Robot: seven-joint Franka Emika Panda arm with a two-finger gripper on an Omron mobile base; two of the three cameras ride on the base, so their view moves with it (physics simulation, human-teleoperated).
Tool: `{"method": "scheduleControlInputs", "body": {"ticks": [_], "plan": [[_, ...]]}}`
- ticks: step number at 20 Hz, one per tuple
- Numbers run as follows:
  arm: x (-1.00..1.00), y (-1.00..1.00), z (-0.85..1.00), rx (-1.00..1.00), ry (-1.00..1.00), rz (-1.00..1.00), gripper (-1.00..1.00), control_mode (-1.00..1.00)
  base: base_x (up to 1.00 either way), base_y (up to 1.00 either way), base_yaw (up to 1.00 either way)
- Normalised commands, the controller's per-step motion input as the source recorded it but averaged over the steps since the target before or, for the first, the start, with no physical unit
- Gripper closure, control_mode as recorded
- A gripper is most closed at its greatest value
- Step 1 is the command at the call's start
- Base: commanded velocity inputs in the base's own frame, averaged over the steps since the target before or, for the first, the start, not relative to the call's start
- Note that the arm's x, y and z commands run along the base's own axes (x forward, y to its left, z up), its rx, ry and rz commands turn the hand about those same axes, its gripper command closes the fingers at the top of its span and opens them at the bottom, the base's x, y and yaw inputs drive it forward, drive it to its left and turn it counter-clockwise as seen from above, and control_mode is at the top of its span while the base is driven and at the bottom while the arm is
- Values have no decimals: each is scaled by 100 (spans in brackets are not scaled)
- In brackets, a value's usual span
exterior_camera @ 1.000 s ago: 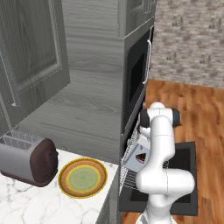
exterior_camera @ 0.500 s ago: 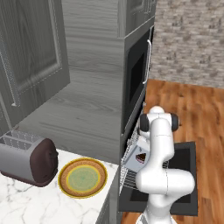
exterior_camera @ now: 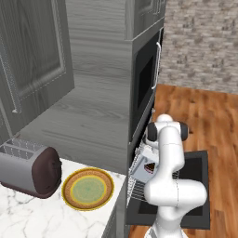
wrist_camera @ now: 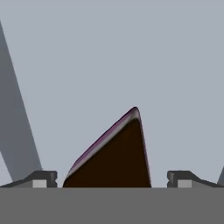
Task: Take the baked cake out of the oven and place it on the plate for cooling. Then close the oven door.
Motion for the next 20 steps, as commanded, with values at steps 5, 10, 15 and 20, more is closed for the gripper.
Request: {"method": "scheduleControlInputs", "body": {"ticks": [5,10,15,20], "plan": [[0,17,-8,0,8,-4,-100,-100,0,0,0],[0,3,-16,0,6,-6,-100,-100,0,0,0],[0,0,-21,0,6,-6,-100,-100,0,0,0],[0,0,-21,0,6,-7,-100,-100,0,0,0]]}}
